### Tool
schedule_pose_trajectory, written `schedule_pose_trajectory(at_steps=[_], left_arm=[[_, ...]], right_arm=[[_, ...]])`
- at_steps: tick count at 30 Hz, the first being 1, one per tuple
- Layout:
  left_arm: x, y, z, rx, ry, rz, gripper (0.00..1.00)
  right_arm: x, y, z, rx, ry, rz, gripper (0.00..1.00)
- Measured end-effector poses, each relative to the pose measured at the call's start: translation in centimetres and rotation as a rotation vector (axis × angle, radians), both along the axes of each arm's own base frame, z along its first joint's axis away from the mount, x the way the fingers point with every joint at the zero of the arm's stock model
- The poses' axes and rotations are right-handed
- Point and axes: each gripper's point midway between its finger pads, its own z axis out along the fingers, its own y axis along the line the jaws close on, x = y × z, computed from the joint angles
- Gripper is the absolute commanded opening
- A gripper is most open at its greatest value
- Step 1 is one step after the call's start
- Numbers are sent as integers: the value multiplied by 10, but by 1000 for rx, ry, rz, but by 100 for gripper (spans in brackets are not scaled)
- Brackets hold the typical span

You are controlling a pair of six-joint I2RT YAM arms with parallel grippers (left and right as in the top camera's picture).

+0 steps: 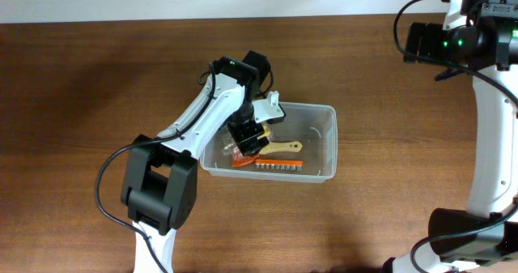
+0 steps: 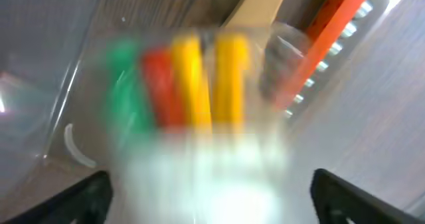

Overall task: Pack container
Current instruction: 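Place the marker case into the container with the left gripper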

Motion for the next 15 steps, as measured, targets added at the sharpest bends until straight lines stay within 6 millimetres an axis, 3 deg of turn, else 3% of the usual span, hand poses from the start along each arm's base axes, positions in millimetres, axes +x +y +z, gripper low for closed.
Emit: schedule_pose_trajectory(at_steps=[12,15], left_arm=[[7,14,-1,82,-42,21,99],[13,18,7,112,-67,57,99]], right_arm=[[0,0,0,-12,3,17,99],[0,0,0,-12,5,18,99]])
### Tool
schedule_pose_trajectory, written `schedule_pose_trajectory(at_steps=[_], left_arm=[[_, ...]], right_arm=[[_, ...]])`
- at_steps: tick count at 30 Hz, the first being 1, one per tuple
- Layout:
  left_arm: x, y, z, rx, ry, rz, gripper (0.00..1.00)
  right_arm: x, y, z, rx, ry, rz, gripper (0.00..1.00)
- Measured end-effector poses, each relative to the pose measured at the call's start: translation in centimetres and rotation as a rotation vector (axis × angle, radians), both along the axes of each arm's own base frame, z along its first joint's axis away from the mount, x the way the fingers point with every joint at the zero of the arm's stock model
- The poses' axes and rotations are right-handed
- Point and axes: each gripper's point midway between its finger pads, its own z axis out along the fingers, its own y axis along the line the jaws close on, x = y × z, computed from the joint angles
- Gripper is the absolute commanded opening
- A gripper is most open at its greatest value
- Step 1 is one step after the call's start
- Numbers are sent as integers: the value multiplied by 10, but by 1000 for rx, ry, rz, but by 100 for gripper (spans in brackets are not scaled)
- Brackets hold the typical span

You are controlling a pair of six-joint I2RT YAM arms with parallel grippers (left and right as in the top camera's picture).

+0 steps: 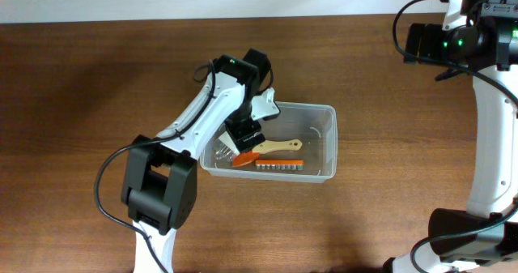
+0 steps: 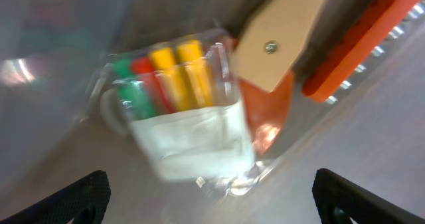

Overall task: Pack container
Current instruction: 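Place the marker case into the container with the left gripper, then move the left gripper down over the red pliers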

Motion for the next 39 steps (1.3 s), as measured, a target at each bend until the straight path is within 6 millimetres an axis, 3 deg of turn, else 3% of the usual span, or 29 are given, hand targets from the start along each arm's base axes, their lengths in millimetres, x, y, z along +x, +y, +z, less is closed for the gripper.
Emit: schedule_pose_trajectory(at_steps=[2,5,7,10,14,16,19,22,26,30,36,39], left_arm=[[7,2,13,18,-34,25,99],[27,5,49,33,-136,77,99],[36,15,91,31,-232,146,99],[32,54,151,7,-342,297,99],[-1,146,220,-5,-452,616,99],[-17,182,243,-16,-511,750,99],[-45,215,268,-43,-595,885,99],[-86,229,279,-79,-669,960,99],[-126,236,255,-84,-681,1014,99],[-149,245,205,-42,-603,1099,99],[-144,257,107,0,-389,1234,99],[-137,264,76,2,-334,1278,99]], right_arm=[[-1,0,-1,0,5,1,99],[-4,0,-3,2,19,1,99],[-7,1,-5,3,35,1,99],[-11,1,-8,6,56,2,99],[-13,1,-9,7,63,1,99],[-13,2,-9,7,64,1,99],[-13,2,-9,7,64,1,99],[-14,2,-10,8,68,1,99],[-13,2,-10,8,68,1,99],[-13,2,-10,7,68,1,99],[-13,2,-10,7,68,2,99],[-13,2,-10,7,68,1,99]])
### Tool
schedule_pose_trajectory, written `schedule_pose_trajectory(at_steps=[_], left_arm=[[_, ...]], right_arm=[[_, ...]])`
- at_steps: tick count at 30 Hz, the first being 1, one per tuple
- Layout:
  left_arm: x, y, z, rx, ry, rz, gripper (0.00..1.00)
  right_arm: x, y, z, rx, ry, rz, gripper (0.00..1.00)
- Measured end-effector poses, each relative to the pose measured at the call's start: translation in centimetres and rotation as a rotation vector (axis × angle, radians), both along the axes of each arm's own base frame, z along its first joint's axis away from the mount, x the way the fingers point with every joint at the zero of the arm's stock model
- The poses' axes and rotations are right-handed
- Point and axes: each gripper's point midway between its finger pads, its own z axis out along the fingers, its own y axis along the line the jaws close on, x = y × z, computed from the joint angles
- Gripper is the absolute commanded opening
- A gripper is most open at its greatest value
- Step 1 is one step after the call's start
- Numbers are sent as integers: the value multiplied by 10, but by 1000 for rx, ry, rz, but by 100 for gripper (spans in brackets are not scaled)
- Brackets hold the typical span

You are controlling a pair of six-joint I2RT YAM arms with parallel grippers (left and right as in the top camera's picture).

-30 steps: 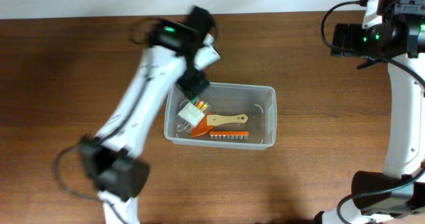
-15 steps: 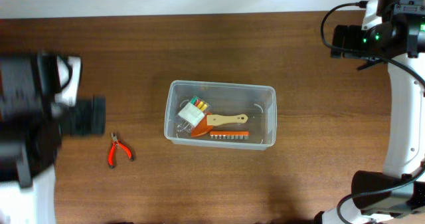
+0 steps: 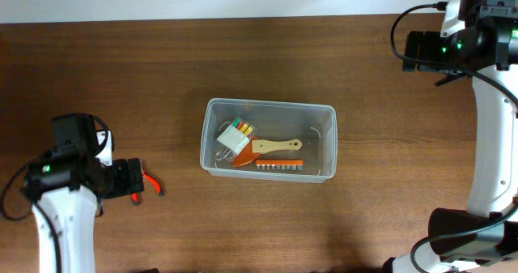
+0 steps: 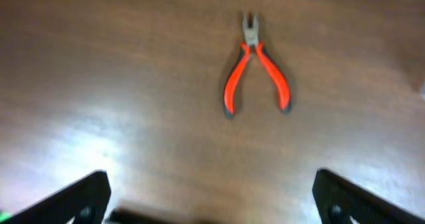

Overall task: Pack container
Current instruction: 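Move the left gripper down over the red pliers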

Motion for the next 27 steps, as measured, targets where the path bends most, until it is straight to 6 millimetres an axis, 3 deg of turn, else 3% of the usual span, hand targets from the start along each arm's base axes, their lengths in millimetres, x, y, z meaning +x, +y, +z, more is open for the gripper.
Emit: schedule_pose_trajectory(at_steps=[15,21,27], left_arm=[[17,8,-96,-108,285,-10,99],[19,6,-123,-141,350,-13,99],[27,9,-136,-141,340,-13,99]], right_arm=[[0,0,0,0,1,0,99],[0,0,0,0,1,1,99],[0,0,0,0,1,1,99]])
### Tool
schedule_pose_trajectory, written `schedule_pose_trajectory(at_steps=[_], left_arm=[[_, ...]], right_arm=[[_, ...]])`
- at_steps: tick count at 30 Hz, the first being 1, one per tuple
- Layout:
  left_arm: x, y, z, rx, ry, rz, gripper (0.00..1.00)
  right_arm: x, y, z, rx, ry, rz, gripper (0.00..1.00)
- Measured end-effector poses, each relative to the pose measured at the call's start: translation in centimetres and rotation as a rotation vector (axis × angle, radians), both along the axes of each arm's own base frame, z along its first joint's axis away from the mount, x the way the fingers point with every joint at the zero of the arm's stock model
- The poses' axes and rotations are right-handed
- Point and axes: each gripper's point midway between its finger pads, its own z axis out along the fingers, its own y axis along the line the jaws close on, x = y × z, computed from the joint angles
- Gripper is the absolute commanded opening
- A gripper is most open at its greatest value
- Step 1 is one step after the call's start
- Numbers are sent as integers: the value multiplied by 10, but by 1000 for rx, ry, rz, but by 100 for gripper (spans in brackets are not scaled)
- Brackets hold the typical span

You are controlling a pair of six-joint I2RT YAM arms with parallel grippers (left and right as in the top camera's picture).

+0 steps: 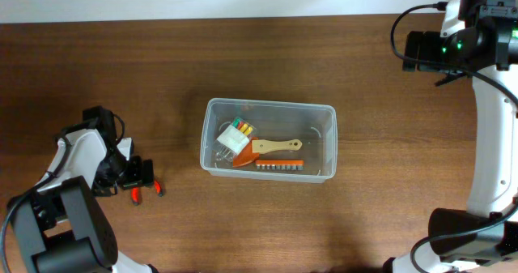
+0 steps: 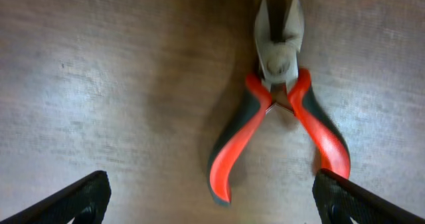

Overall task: Pack container
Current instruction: 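Move the left gripper down over the red pliers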

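Red-handled pliers point(image 2: 275, 111) lie flat on the wooden table, also seen in the overhead view as pliers point(image 1: 147, 189) left of the container. My left gripper point(image 2: 209, 201) is open right above them, its fingertips point(image 2: 73, 197) spread wide on either side of the handles; overhead it is the left gripper point(image 1: 133, 178). The clear plastic container point(image 1: 328, 115) sits mid-table holding a pack of coloured markers point(image 1: 235, 134), a wooden-handled tool point(image 1: 279, 147) and an orange comb-like piece point(image 1: 279, 164). My right arm point(image 1: 453, 42) stays at the far right corner; its gripper is out of view.
Brown wooden table point(image 1: 388, 216) all round. A white wall strip runs along the far edge. The right arm's base point(image 1: 469, 232) stands at the right side.
My left gripper has come down close over the pliers, which now fill the wrist view. It stays open. Container contents and right arm are unchanged.
My left gripper was inside the container at the marker pack, then slightly back from it with the pack lying in the box. Later it was far left, open above the pliers on the table, and now it is low over them.
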Motion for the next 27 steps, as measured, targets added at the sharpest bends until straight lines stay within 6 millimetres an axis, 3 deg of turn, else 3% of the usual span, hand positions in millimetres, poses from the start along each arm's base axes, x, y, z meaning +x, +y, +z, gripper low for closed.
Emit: schedule_pose_trajectory(at_steps=[8,27], left_arm=[[15,1,-6,4,-76,2,99],[12,0,-8,-14,-94,17,99]], right_arm=[[0,0,0,-2,1,4,99],[0,0,0,-3,1,4,99]])
